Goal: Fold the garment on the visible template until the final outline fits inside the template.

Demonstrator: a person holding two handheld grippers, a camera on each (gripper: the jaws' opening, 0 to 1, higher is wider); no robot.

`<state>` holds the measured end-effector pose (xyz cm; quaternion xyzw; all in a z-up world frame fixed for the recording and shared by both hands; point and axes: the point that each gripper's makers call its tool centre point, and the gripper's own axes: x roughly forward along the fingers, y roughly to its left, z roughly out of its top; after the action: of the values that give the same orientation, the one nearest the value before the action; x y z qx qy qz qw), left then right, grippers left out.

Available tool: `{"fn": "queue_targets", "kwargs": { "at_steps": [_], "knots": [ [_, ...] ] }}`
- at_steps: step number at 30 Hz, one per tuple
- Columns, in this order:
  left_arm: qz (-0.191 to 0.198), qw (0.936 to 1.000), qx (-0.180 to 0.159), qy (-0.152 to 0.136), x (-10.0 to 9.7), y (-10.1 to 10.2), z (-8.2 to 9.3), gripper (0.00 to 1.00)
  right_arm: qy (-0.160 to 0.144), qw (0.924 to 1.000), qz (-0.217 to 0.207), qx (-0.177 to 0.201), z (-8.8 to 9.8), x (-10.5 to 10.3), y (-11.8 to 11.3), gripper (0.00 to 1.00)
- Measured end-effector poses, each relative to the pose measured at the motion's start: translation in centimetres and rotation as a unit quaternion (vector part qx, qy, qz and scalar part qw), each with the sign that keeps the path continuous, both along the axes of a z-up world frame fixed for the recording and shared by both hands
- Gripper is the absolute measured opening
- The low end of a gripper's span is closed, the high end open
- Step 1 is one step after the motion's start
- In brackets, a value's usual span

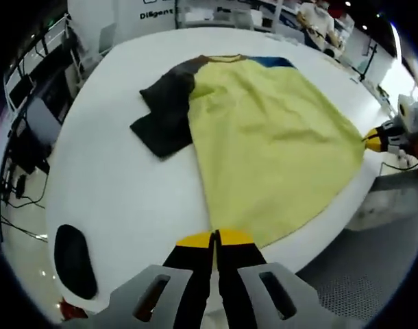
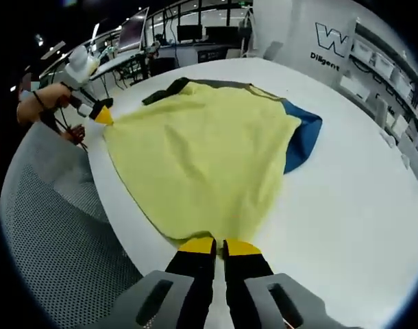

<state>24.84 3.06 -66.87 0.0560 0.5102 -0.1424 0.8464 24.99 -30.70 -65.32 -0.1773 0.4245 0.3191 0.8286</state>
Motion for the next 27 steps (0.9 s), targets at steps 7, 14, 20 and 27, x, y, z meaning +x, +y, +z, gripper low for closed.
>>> {"fn": "queue_targets", "kwargs": {
  "at_steps": [7, 14, 20, 27],
  "knots": [
    [-0.001, 0.9999, 0.011, 0.006, -0.6, 0.0, -0.5, 0.00, 0.007, 0.9999, -0.004, -0.006, -0.8, -0.3, -0.3, 0.00],
    [-0.013, 0.9998, 0.016, 0.009, -1.0, -0.3, -0.8, 0.00, 0.008, 0.9999, -0.012, -0.009, -1.1, -0.3, -0.7, 0.00],
    [-0.010, 0.9998, 0.018, 0.008, -1.1, -0.3, -0.9, 0.00, 0.010, 0.9998, -0.019, -0.006, -1.4, -0.3, -0.8, 0.00],
    [-0.015, 0.9997, 0.016, -0.008, -1.0, -0.5, -0.7, 0.19, 0.014, 0.9969, -0.061, 0.048, -1.1, 0.3, -0.5, 0.04]
  ]
}}
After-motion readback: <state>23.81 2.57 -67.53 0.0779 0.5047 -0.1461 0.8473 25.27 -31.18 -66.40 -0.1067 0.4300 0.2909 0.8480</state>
